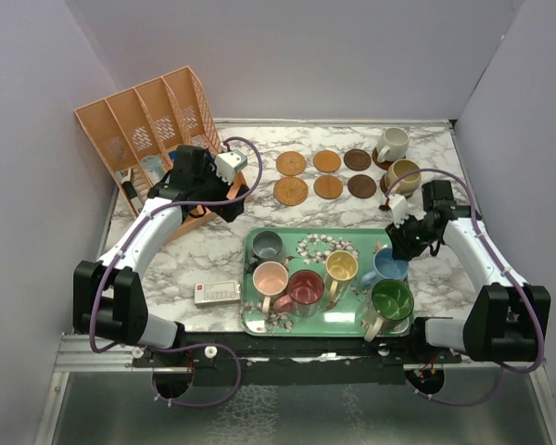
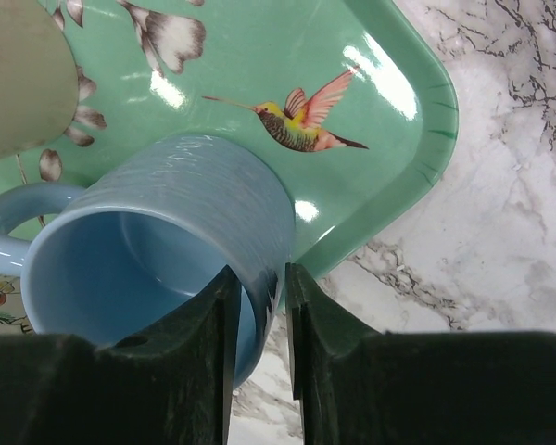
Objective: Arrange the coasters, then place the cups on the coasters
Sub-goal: Pick up the cup from the tray.
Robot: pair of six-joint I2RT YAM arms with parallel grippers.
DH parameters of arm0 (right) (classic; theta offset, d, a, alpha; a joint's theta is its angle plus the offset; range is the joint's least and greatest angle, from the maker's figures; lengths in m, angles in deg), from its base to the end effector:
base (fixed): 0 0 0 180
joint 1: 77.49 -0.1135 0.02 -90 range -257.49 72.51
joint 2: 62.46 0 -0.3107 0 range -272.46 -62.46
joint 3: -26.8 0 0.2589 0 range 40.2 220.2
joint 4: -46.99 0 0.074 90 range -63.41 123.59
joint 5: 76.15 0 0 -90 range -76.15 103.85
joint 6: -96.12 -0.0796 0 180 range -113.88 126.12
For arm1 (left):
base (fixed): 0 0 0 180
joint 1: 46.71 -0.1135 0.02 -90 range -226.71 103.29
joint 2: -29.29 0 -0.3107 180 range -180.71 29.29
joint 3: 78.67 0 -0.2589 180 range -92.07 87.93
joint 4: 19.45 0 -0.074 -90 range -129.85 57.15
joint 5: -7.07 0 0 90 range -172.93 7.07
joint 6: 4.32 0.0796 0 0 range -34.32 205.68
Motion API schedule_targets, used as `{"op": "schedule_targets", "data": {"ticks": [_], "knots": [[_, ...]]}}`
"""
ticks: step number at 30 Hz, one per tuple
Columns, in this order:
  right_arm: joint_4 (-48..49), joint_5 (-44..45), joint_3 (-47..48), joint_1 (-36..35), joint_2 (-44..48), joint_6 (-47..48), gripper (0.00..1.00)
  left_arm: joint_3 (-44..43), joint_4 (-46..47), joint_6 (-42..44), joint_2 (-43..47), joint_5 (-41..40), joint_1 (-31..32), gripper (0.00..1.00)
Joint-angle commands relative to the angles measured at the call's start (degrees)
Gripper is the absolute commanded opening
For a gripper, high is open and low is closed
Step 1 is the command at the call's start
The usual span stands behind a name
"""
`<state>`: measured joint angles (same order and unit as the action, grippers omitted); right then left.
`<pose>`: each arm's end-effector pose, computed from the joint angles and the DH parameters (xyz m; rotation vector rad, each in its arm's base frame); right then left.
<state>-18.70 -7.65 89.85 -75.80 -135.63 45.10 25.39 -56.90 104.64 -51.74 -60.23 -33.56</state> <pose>0.2220 0.0226 0.2219 -0.9434 2.5922 0.3717 0.3222 -0.1068 0.2977 0.8193 2.1235 -0.4040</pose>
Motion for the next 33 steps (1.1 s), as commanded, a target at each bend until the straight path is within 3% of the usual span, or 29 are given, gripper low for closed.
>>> {"op": "schedule_targets", "data": {"ticks": [1,14,33], "knots": [[1.55,-0.34,1.46,-0.67,-0.06,-1.19,0.25,0.01,1.09,-0.11,-0.77,1.51,0.21,0.99],[2.42,-1.48,3.49,-1.16,-1.44,-2.24,0.14,0.5,1.29,0.28,-1.08,1.29,0.19,0.99],[3.52,-2.08,9.11,-2.2,-6.51,1.36,0.11,0.65,1.31,0.18,-1.02,0.8,0.21,0.99]]}}
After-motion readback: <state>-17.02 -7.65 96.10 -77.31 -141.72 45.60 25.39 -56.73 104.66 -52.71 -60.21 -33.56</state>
